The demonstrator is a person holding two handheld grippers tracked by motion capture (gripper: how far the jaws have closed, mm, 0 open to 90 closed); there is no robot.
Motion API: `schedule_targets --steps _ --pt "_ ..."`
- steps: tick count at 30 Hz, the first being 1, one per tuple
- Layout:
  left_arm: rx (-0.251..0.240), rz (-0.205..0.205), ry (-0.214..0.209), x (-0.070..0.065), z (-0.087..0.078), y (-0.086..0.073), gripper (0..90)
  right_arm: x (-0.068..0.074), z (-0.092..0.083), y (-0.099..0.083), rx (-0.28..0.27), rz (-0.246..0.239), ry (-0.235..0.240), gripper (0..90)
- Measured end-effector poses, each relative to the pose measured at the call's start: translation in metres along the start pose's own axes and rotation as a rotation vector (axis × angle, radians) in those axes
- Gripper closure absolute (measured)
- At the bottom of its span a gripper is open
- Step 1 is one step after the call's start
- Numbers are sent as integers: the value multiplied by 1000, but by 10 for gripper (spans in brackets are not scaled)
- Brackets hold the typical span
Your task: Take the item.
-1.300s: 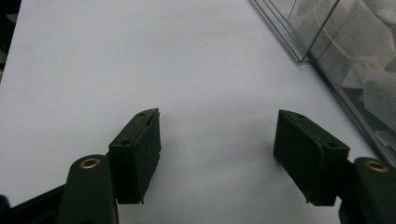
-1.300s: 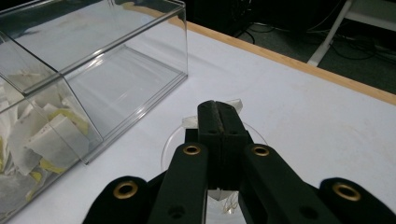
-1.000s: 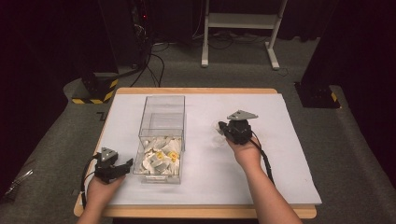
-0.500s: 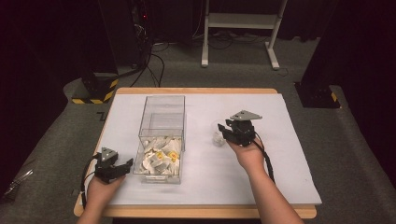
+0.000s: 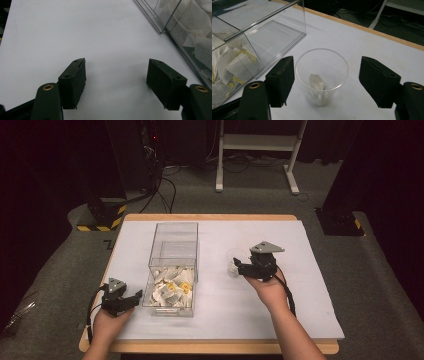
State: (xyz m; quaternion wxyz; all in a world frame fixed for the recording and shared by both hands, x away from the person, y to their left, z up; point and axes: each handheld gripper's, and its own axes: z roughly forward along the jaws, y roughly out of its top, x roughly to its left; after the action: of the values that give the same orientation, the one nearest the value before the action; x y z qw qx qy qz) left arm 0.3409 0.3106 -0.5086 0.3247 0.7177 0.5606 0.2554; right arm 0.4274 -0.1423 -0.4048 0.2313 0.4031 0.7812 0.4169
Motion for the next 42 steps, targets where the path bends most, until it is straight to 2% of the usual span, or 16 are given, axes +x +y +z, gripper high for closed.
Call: schedule_targets --steps 7,15,26,39,42 --pt "0 0 0 0 0 0 321 2 -3 -6 0 11 -26 156" --pt "0 1 0 0 0 0 321 3 -6 -21 13 20 -44 141" --pt "0 1 1 0 0 0 321 2 -13 -42 16 31 -44 141" --pt "0 -1 1 0 0 0 321 0 -22 -83 58 37 -67 142" --pt "0 -1 1 0 0 0 321 -3 -24 -98 93 41 -77 144"
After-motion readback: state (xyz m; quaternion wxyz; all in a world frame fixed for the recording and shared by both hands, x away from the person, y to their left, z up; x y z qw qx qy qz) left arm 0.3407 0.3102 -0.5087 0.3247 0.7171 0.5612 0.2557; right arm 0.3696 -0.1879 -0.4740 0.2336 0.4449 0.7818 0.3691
